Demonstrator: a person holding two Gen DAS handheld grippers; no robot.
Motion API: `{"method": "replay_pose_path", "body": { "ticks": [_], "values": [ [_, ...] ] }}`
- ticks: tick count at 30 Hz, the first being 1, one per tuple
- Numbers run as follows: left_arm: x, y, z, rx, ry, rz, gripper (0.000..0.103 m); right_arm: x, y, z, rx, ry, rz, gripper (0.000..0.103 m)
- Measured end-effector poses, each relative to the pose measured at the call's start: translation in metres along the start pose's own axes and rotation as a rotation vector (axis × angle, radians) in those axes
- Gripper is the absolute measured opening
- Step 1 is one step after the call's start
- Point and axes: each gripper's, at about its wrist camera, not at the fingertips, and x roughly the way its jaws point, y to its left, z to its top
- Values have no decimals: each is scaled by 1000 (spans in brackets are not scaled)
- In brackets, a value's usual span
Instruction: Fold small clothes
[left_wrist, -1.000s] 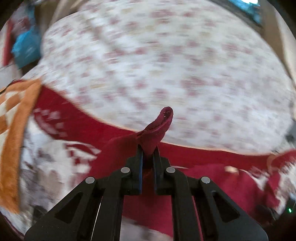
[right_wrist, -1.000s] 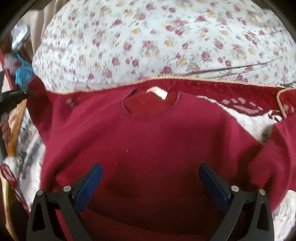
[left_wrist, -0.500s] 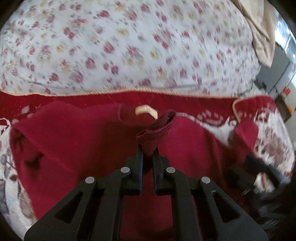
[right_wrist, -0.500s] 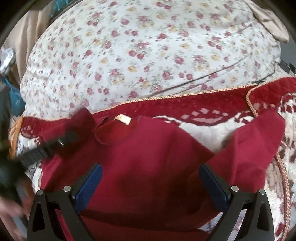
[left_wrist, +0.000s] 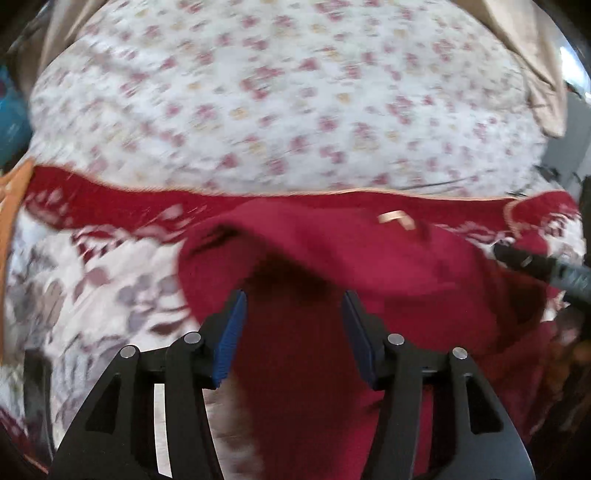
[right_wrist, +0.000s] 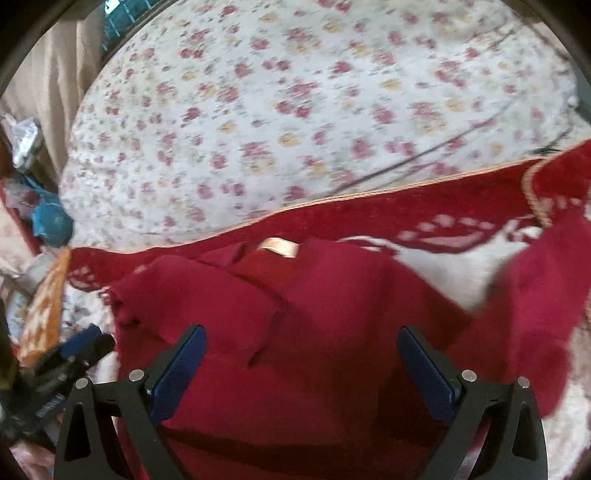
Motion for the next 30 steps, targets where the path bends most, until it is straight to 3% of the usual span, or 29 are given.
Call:
{"method": "replay_pose_path", "body": {
  "ticks": [3,5,8,9,11,13,14,15,16,19,24,27,30],
  "values": [
    [18,25,-8,-84,39,61,53,18,11,12,-2,30,18,103],
    [29,34,-11,-111,54,90,53,45,18,18,-18,126,-13,102],
    [43,46,-15,-118,82,144,53,76,25,12,-34,208,-63,87],
    [47,48,-16,-126,91,145,53,85,26,9,-46,230,-64,75],
    [54,49,-16,-141,95,144,53,97,31,3,-97,222,-98,66],
    [55,50,-18,-143,87,155,53,96,40,1,-161,167,-87,40],
    [55,49,-18,-138,84,161,54,93,42,2,-176,156,-95,36],
    [55,49,-18,-135,82,166,55,88,43,2,-188,142,-98,15],
    [55,49,-19,-132,79,172,55,81,43,4,-203,122,-99,9],
    [53,47,-20,-137,73,178,55,53,31,13,-203,81,-48,6],
    [41,41,-24,-124,73,182,55,-5,-9,30,-192,-32,-130,5],
    [35,37,-27,-123,90,147,55,-11,-50,37,-113,-26,-204,5],
    [29,31,-30,-111,115,157,55,5,-84,33,-54,33,-244,5]
  ]
}}
